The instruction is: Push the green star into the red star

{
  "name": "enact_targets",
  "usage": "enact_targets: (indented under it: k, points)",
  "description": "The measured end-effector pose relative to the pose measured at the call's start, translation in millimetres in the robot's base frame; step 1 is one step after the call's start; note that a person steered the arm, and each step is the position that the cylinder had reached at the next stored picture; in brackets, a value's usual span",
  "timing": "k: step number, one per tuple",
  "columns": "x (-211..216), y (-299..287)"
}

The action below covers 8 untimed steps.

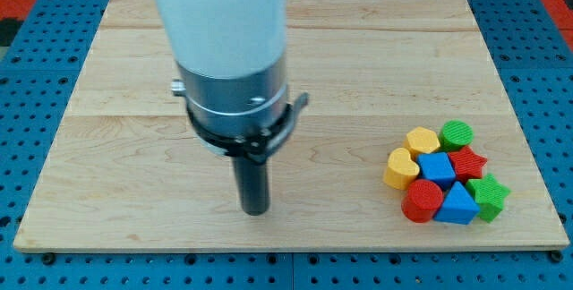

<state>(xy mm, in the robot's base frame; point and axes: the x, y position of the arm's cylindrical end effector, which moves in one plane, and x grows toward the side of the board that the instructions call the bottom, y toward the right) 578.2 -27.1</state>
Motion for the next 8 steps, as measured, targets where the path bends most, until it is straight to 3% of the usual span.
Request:
enact_targets:
  k: [3, 6, 8]
  points:
    - [40, 162]
    - [40, 262]
    - [37, 262]
